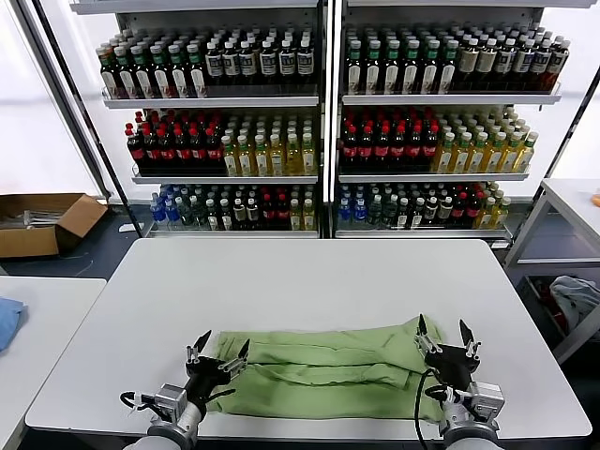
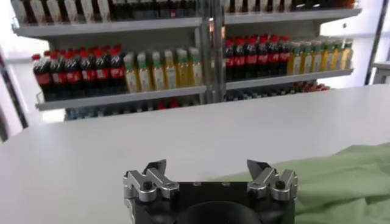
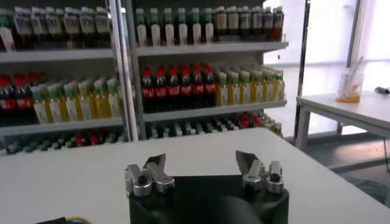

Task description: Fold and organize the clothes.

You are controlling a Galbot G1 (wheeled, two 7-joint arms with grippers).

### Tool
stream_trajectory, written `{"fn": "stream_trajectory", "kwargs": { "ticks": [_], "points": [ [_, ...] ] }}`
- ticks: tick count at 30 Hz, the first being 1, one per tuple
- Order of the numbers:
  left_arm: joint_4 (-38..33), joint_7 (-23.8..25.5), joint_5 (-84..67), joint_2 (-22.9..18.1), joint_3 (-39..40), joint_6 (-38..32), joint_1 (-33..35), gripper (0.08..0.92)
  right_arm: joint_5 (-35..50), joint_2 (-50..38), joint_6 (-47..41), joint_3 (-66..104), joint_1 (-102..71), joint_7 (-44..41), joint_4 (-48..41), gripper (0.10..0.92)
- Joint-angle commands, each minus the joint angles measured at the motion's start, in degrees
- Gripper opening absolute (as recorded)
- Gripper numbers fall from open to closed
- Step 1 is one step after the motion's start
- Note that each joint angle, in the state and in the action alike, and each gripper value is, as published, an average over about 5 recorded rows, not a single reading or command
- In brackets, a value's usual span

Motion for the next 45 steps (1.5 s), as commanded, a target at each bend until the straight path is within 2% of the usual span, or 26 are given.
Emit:
{"fn": "stream_trajectory", "kwargs": {
  "ticks": [1, 9, 22, 29, 39, 45],
  "points": [
    [1.0, -7.2, -5.1, -3.2, -0.1, 4.6, 1.1, 0.82, 1.3, -0.1, 1.5, -0.4, 0.3, 0.3, 3.3, 0.818],
    [3.2, -8.4, -9.2, -3.3, -1.4, 4.9, 0.0, 0.823, 0.3, -0.3, 2.0, -1.8, -0.6, 0.4, 2.3, 0.823],
    [5.5, -7.6, -9.7, -3.3, -1.0, 4.4, 0.2, 0.802, -0.3, -0.4, 2.0, -1.9, -1.2, 0.3, 2.4, 0.823],
    [5.1, -6.4, -8.7, -3.3, -0.9, 3.9, 0.8, 0.619, -0.2, -0.5, 1.8, -1.6, -0.6, 0.3, 2.1, 0.823],
    [4.6, -2.0, -3.9, -3.4, -0.6, 1.4, 2.0, 0.325, -0.2, -0.6, 1.7, -1.7, 0.7, 0.6, 1.0, 0.823],
    [4.9, -1.7, -3.6, -1.7, -4.0, -0.4, 1.1, 0.157, 0.0, -1.4, 1.8, -1.3, 0.9, 0.7, 0.8, 0.823]
  ]
}}
